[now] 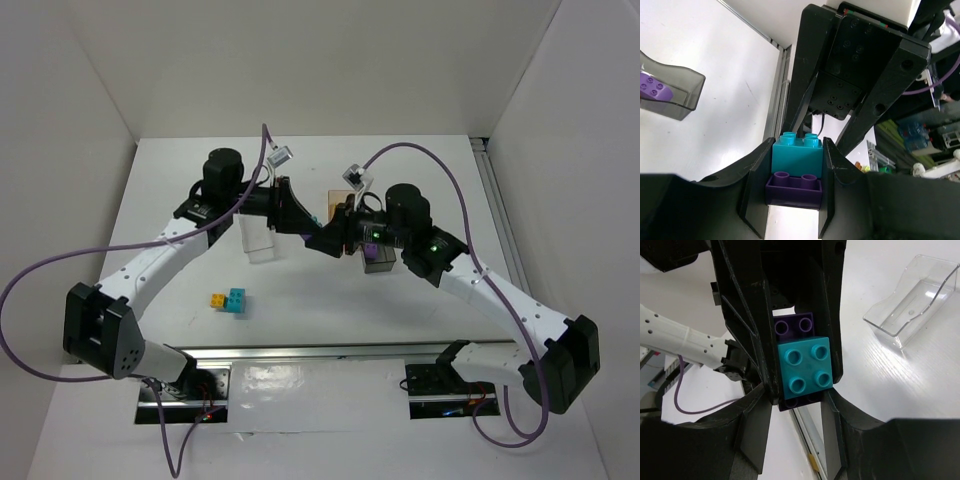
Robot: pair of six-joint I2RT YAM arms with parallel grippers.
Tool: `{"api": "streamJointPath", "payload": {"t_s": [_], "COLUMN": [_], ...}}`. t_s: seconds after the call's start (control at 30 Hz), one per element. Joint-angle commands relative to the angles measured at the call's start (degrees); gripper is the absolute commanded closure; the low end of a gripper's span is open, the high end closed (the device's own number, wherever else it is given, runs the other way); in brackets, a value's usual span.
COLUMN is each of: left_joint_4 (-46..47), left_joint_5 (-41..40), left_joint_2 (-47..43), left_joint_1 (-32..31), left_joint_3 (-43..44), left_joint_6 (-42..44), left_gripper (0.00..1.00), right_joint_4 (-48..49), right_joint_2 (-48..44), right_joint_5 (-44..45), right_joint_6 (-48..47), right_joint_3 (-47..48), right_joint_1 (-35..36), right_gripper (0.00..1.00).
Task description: Sort the legos into containers by color
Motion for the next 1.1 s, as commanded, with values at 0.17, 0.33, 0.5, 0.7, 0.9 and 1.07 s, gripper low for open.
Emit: {"api": "streamJointPath", "payload": {"t_s": [0.17, 0.33, 0.5, 0.7, 0.9, 1.07], "left_joint_4": [-1.82, -8.25, -14.30, -7.55, -8.34, -5.01], "left_joint_5": [2.45, 0.97, 0.79, 3.95, 4.48, 3.77], "left_joint_2": [0.66, 2.32, 5.93, 9.27, 11.47, 10.85], "left_joint_1": [2.90, 2.90, 3.43, 3.43, 3.43, 3.43], "left_joint_3": [3.90, 8.56, 11.46, 11.99, 13.13, 11.11], "left_joint_6": [6.75, 12.04, 15.39, 10.99, 10.99, 8.97], "left_gripper": [1.00, 1.00, 0.90, 0.56, 0.38, 0.20], "right_joint_4": [-17.33, -16.64, -11.37, -9.78, -8.55, -9.33], "right_joint_2": [-0.34, 0.71, 1.41, 3.44, 4.05, 4.05], "right_joint_5": [1.36, 2.50, 2.50, 2.93, 3.47, 4.25], "right_joint_6": [-6.82, -6.83, -5.86, -5.86, -5.33, -5.33], "right_joint_3": [7.91, 5.55, 2.47, 1.85, 0.18, -0.44], "right_joint_1": [-0.51, -1.74, -2.36, -2.89, -2.89, -3.41], "right_gripper": [0.94, 0.94, 0.95, 0.96, 0.96, 0.98]}}
